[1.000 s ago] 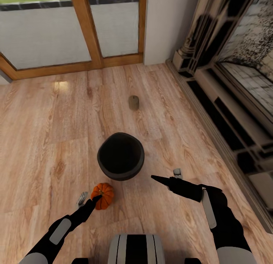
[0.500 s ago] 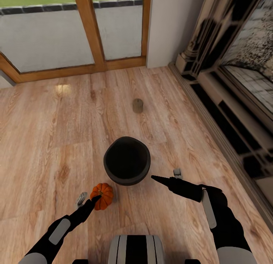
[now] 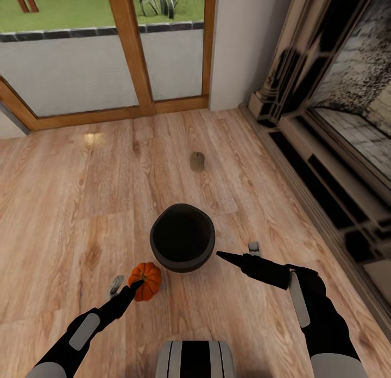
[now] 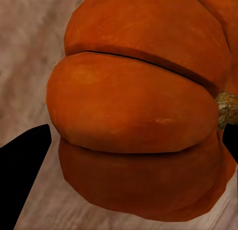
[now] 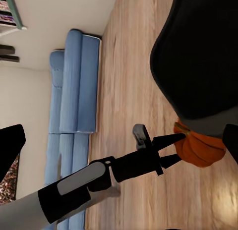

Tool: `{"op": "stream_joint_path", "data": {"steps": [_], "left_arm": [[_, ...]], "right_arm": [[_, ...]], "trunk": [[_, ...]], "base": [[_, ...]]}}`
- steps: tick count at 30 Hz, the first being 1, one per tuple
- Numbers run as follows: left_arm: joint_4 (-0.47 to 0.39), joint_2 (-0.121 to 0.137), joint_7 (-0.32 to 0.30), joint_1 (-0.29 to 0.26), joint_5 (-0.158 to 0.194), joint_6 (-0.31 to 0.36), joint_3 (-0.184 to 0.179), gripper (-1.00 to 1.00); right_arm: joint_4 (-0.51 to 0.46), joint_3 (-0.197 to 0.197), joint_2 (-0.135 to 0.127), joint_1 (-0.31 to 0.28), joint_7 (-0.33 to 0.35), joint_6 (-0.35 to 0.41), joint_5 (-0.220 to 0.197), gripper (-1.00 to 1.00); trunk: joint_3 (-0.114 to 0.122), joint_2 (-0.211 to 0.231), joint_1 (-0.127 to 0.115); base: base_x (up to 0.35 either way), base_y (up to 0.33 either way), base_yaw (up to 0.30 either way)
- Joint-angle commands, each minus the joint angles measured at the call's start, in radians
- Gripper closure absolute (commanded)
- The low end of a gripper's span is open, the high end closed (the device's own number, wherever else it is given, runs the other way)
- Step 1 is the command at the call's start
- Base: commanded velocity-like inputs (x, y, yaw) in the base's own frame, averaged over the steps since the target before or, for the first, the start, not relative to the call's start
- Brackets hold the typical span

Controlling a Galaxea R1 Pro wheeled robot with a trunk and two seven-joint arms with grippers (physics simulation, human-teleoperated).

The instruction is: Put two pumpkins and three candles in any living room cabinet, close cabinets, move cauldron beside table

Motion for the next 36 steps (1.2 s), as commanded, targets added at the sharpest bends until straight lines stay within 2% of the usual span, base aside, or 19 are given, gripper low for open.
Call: {"op": "stream_joint_path", "data": {"steps": [1, 4, 7, 11, 12, 13, 15, 19, 21, 26, 30, 36], "left_arm": [[0.002, 0.001, 0.000, 0.000, 0.005, 0.009, 0.004, 1.00], [0.009, 0.022, 0.001, 0.000, 0.009, 0.012, 0.004, 1.00], [0.011, 0.031, 0.003, 0.000, 0.010, 0.015, 0.013, 1.00], [0.012, 0.034, 0.009, 0.000, 0.009, 0.019, 0.080, 1.00], [0.012, 0.037, 0.009, 0.000, 0.008, 0.020, 0.106, 1.00], [0.012, 0.049, 0.008, 0.000, 0.009, 0.022, 0.125, 1.00], [0.012, 0.073, 0.003, 0.000, 0.012, 0.030, 0.138, 1.00], [0.012, 0.116, -0.002, 0.000, 0.014, 0.071, 0.148, 1.00], [0.011, 0.128, -0.003, 0.000, 0.013, 0.091, 0.149, 1.00], [0.000, 0.138, -0.004, 0.000, 0.011, 0.175, 0.156, 1.00], [-0.002, 0.139, -0.004, 0.000, 0.011, 0.197, 0.175, 1.00], [-0.003, 0.142, -0.003, 0.000, 0.010, 0.236, 0.180, 1.00]], "right_arm": [[0.001, -0.002, 0.001, 0.000, 0.003, 0.005, 0.000, -1.00], [0.003, -0.003, 0.001, 0.000, 0.003, 0.005, 0.000, -1.00], [0.004, -0.003, 0.001, 0.000, 0.003, 0.005, 0.000, -1.00], [0.005, -0.003, 0.001, 0.000, 0.003, 0.005, 0.000, -1.00], [0.005, -0.002, 0.001, 0.000, 0.003, 0.005, 0.000, -1.00], [0.005, -0.003, 0.001, 0.000, 0.003, 0.005, 0.000, -1.00], [0.005, -0.002, 0.001, 0.000, 0.003, 0.005, 0.001, -1.00], [0.005, -0.003, -0.002, 0.000, 0.004, 0.005, 0.001, -1.00], [0.006, -0.004, -0.007, 0.000, 0.004, 0.005, 0.000, -1.00], [0.007, -0.003, -0.010, 0.000, 0.004, 0.005, 0.000, -1.00], [0.007, -0.003, -0.010, 0.000, 0.004, 0.005, 0.000, -1.00], [0.006, -0.003, -0.010, 0.000, 0.004, 0.005, 0.000, -1.00]], "trunk": [[0.003, 0.000, -0.001], [0.015, 0.001, -0.002], [0.027, 0.001, -0.003], [0.042, 0.002, -0.005], [0.046, 0.003, -0.006], [0.050, 0.003, -0.006], [0.058, 0.003, -0.007], [0.073, 0.004, -0.009], [0.081, 0.005, -0.010], [0.100, 0.006, -0.012], [0.116, 0.007, -0.014], [0.139, 0.008, -0.016]], "base": [[0.000, 0.000, 0.000], [0.000, 0.000, 0.000], [0.000, 0.000, 0.000], [0.000, 0.000, 0.000], [0.000, 0.000, 0.000], [0.000, 0.000, 0.000], [0.000, 0.000, 0.000], [0.000, 0.000, 0.000], [0.000, 0.000, 0.000], [0.000, 0.000, 0.000], [0.000, 0.000, 0.000], [-0.029, 0.000, 0.000]]}}
